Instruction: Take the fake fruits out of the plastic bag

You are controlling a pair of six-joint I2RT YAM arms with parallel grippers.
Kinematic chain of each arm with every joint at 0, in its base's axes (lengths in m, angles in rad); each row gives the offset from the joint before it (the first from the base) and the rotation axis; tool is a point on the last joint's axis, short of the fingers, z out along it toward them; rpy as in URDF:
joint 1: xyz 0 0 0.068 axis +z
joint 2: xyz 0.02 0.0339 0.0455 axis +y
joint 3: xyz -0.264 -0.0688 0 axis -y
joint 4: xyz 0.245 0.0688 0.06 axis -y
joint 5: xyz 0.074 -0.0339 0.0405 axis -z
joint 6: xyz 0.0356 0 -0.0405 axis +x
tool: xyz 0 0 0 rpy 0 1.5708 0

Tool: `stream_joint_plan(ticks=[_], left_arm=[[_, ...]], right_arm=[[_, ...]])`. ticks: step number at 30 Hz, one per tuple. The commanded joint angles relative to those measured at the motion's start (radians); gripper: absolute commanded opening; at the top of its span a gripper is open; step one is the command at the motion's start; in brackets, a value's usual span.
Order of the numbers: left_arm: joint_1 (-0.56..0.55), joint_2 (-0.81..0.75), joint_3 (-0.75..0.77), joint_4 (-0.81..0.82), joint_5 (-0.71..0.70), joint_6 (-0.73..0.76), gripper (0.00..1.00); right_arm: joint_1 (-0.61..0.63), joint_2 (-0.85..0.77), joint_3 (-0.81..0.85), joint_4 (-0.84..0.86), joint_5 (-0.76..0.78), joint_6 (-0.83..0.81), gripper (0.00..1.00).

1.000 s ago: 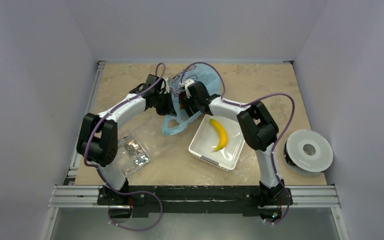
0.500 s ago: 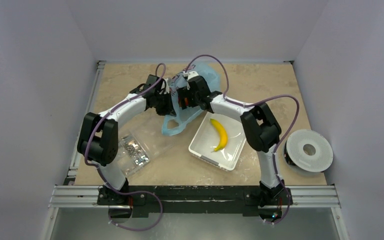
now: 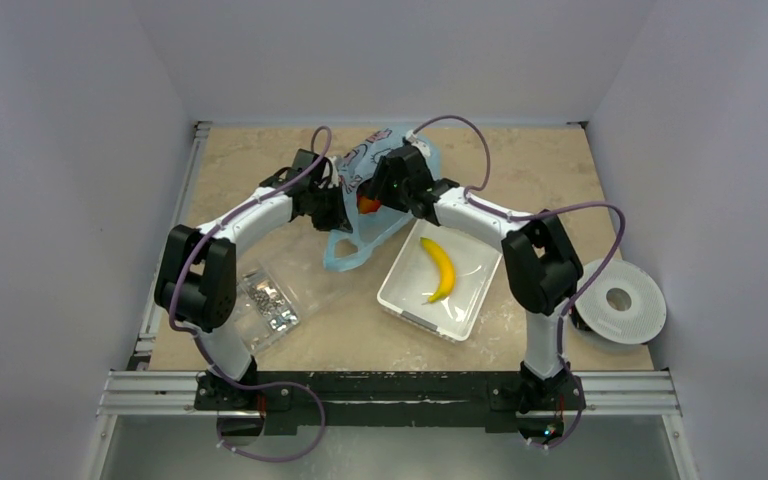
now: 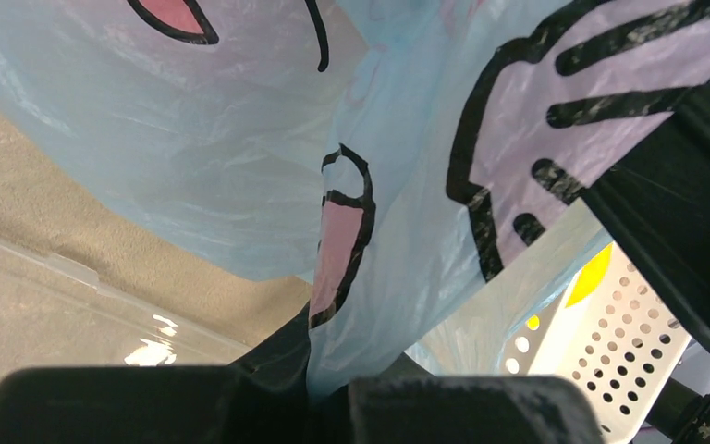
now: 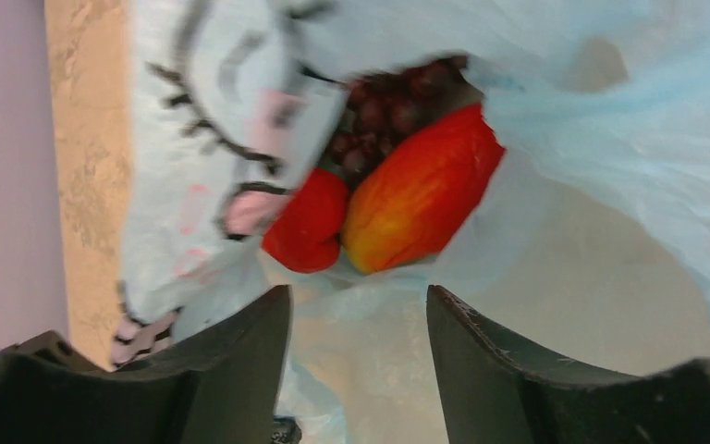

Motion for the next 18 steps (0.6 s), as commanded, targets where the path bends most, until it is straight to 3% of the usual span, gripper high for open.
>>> stream_joint_plan(ticks=[1,15,18], left_arm=[[-0.009,-0.032,0.038,0.021,-0.019,0.006,0.0],[-0.015,-0.029,0.052,0.02,0.023,0.001,0.0],[-0.017,-0.029,0.054,0.019,0.023,0.004,0.0]], right_arm=[[-0.02,-0.009,-0.041,0.04,0.032,0.219,0.53],[-0.054,0.158,0.071,0.062,-0.02,0.28,0.59],[-0.051,0.137,0.074,0.029,0.047,0.248,0.59]])
